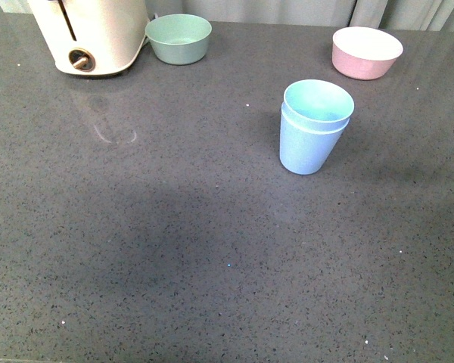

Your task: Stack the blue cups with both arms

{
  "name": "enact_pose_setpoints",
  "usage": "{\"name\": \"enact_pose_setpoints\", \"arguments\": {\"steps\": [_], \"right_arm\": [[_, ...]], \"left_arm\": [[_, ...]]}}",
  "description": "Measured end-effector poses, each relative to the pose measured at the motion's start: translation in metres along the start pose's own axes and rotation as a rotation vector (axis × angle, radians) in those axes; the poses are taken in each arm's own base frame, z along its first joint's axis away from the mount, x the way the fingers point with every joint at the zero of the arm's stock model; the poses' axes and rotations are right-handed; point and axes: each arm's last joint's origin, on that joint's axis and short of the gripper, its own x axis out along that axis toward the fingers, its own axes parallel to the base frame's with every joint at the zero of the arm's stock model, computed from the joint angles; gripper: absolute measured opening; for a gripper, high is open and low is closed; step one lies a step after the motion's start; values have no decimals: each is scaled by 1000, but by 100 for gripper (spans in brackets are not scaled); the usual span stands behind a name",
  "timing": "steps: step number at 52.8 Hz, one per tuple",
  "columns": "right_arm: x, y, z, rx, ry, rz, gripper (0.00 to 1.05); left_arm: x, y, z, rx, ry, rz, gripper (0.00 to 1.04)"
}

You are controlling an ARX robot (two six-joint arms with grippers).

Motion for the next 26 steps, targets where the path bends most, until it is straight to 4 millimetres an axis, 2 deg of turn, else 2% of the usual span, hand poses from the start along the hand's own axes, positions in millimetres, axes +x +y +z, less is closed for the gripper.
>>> {"name": "enact_pose_setpoints", "arguments": {"steps": [26], "right_arm": [[-34,0,-26,0,1,5,2]], "left_arm": [[0,0,0,0,0,0,96]]}}
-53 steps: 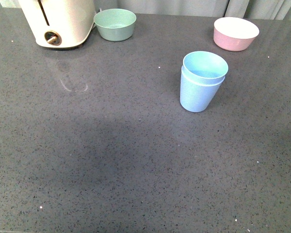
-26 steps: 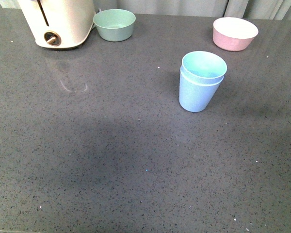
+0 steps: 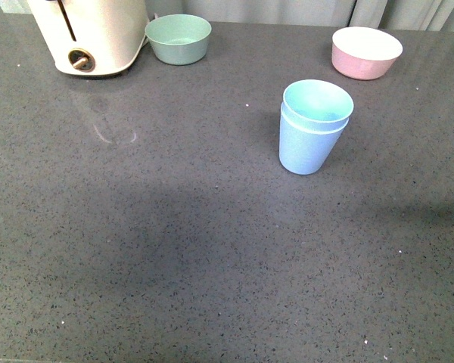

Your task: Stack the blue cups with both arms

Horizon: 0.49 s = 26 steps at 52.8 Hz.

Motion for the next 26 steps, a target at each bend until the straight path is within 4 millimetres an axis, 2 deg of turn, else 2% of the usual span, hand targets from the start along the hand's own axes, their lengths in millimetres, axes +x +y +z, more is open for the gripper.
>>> {"name": "enact_pose_setpoints", "arguments": {"steps": [20,26], "right_arm": [[-17,0,-11,0,-14,0,2],[-20,0,-9,1,-30,-1,2]], "left_arm": [[0,0,0,0,0,0,96],[0,0,0,0,0,0,96]]}}
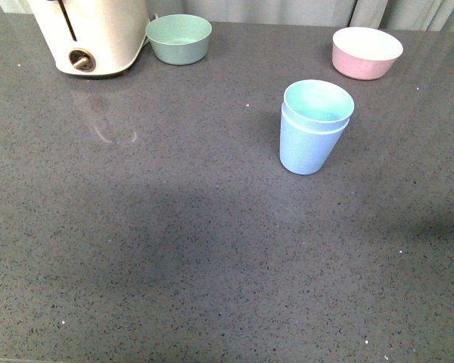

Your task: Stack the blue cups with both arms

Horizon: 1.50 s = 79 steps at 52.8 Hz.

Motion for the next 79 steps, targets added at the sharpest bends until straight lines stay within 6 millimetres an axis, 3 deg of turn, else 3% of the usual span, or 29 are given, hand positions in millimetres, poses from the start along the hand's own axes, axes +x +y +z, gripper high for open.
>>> {"name": "enact_pose_setpoints", "arguments": {"steps": [57,79], "right_arm": [[-29,0,-2,-1,1,0,3],[-29,0,-2,0,0,0,74]], "left_arm": [[0,0,0,0,0,0,96],[0,0,0,0,0,0,96]]}}
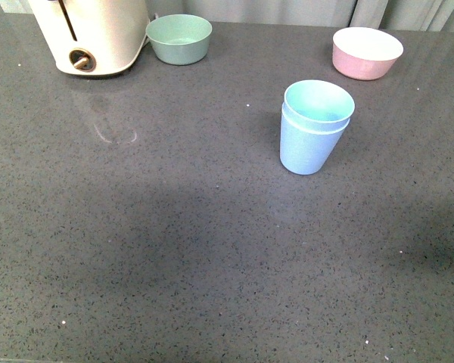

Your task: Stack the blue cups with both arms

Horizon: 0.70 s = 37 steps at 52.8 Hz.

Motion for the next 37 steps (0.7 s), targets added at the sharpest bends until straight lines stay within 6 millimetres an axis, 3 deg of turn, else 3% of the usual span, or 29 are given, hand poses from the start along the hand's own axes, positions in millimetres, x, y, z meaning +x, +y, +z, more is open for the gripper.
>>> {"name": "enact_pose_setpoints", "arguments": {"steps": [9,37], "right_arm": [[0,0,0,1,0,0,97],[0,0,0,0,0,0,96]], "left_arm": [[0,0,0,0,0,0,96],[0,0,0,0,0,0,96]]}}
